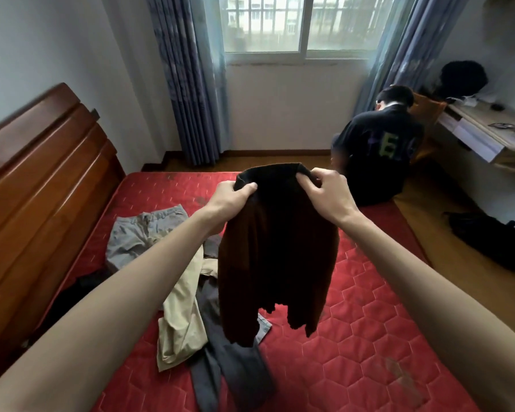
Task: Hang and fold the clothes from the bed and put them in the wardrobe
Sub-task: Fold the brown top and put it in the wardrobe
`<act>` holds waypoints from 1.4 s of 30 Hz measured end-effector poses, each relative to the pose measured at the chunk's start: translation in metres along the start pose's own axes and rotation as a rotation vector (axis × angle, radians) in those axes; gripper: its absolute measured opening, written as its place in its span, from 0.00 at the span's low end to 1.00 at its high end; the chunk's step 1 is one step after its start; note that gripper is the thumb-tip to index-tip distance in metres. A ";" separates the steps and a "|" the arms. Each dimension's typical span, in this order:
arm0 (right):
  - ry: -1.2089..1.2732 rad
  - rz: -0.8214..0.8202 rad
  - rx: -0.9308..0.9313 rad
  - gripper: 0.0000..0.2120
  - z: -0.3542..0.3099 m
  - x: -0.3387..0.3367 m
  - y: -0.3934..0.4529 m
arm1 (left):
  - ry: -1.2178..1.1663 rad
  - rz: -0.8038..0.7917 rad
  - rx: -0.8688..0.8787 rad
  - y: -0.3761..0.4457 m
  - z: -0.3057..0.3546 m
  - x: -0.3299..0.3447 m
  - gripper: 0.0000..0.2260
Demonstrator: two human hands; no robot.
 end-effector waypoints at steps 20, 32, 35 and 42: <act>0.664 -0.157 -0.008 0.20 -0.001 0.049 -0.065 | -0.070 -0.221 0.114 -0.018 0.000 0.053 0.09; 0.699 -0.429 0.051 0.14 0.001 0.043 -0.028 | -0.181 -0.193 0.186 -0.031 0.031 0.028 0.13; 0.639 -0.298 -0.059 0.10 -0.013 0.040 -0.018 | 0.074 -0.158 0.230 -0.025 0.026 0.013 0.12; 0.455 -0.172 -0.250 0.17 -0.028 0.024 -0.014 | 0.483 -0.279 0.205 -0.009 -0.011 0.011 0.23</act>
Point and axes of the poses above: each hand's wrist, its own y-axis towards the middle knuckle, its own x-axis out of the palm, z = x × y, the point moved 5 cm from there along y, towards the middle knuckle, and after that the axes turned 9 degrees about -z, right-handed, at the moved point
